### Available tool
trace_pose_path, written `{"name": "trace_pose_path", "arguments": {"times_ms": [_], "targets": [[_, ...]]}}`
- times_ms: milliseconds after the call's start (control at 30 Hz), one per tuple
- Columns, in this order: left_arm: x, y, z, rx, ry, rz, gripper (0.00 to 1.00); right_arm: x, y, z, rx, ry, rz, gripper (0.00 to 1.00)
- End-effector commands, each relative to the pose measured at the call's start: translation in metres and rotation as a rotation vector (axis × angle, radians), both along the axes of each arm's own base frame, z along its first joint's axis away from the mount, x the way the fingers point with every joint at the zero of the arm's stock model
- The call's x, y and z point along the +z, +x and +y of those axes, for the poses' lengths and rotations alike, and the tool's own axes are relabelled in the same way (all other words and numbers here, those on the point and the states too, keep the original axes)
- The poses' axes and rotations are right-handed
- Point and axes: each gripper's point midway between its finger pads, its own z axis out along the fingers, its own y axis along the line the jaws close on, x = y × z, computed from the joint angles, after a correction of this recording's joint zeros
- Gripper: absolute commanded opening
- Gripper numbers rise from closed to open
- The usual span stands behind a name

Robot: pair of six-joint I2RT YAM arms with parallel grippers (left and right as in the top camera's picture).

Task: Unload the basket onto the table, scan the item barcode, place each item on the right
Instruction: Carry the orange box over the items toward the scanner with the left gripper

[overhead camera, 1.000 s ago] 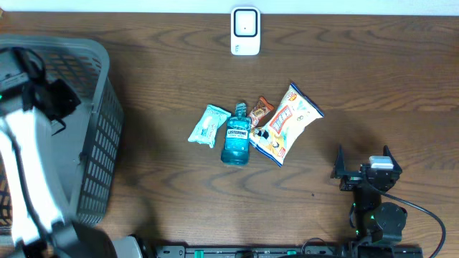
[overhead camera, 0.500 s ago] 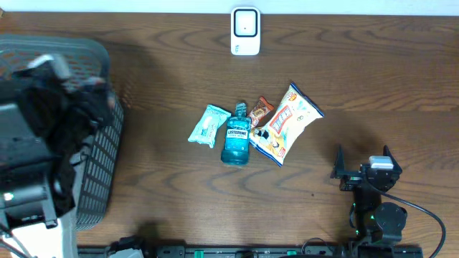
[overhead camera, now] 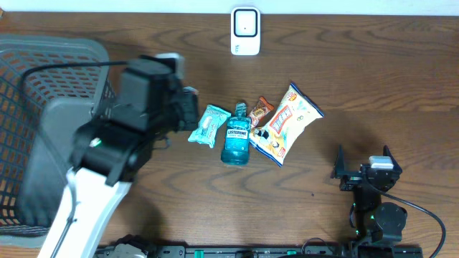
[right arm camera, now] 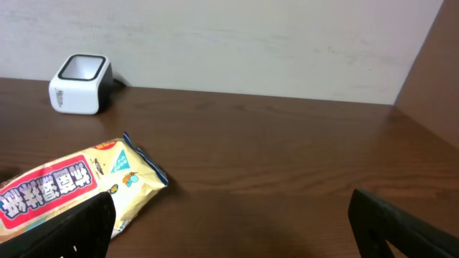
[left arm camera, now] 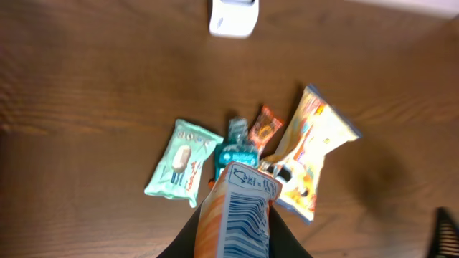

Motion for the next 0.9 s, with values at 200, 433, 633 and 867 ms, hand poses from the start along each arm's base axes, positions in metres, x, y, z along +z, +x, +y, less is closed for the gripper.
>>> {"name": "trace_pose_path", "arguments": {"times_ms": [200,433,633,867], "targets": [[-0.082,0.019,-0.046,-0.058,0.160,0.162,0.09,-0.002,0.000,0.002,0.007,-0.009,0.007,0.99],[-0.135,0.029,-0.073,-0.106,0.221,0.251,0.09,-0.002,0.000,0.002,0.007,-0.009,0.007,0.99],[-0.191,0.042,-0.086,-0.114,0.269,0.329,0.08,-0.002,0.000,0.002,0.007,-0.009,0.007,0.99],[-0.248,0.048,-0.091,-0.118,0.316,0.406,0.09,-0.002,0.000,0.002,0.007,-0.009,0.007,0.99]]}}
